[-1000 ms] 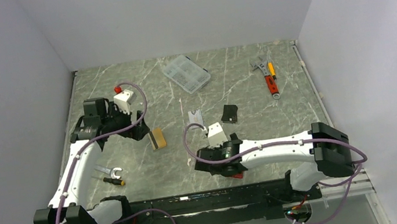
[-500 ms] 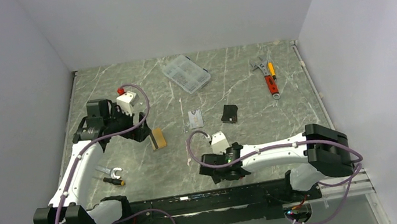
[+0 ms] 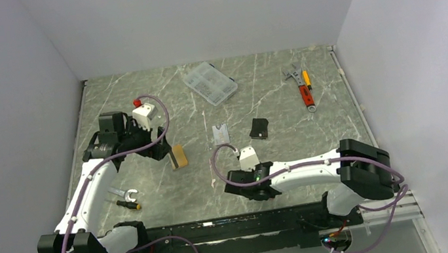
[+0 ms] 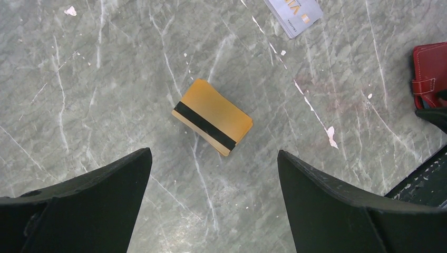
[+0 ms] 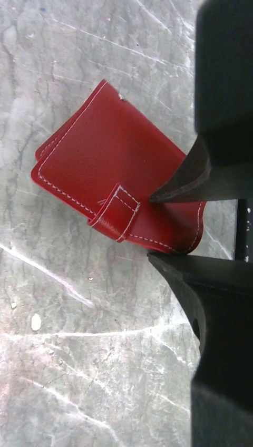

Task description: Put the credit cards into the card holder

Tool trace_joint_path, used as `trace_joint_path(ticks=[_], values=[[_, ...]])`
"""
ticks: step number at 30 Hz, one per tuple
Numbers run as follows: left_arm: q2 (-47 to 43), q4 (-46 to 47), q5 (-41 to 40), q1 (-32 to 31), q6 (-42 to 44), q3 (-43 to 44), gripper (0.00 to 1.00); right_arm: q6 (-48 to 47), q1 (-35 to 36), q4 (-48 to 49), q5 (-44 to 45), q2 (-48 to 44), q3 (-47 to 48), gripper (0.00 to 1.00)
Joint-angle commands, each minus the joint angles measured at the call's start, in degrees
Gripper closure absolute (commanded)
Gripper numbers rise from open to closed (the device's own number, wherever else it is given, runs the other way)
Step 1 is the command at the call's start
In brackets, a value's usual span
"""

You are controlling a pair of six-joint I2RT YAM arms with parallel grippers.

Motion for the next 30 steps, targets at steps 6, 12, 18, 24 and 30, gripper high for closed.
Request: trace_joint_path(ticks=[6,12,18,24,30], values=[[-0.16,0.76,2.72,-1.69,-1.17,1.72,0.09,-1.09,-2.5,-1.35,0.98,-0.56,-1.0,0.97],[1.29,1.5,4.53,-3.5,-2.08,2.82,0.1,-7.99,-2.41,-0.95,1.68,-5.42,4.36,1.0],[2.84,1.83,13.04,-5.39,-3.25,4.45,0.01,-21.35,-3.34,9.21,-9.34,-18.41,5.4,1.0],[3.71,4.3,25.83,-6.71,-7.31,3.35,0.01,-24.92,-12.53,23.43,-30.59,-30.74,1.33,1.0],[2.99,10.83,35.71,-6.72,-12.37,-1.23,0.01,-22.64,-23.7,37.68,-50.38,-35.78,-1.12,1.0]])
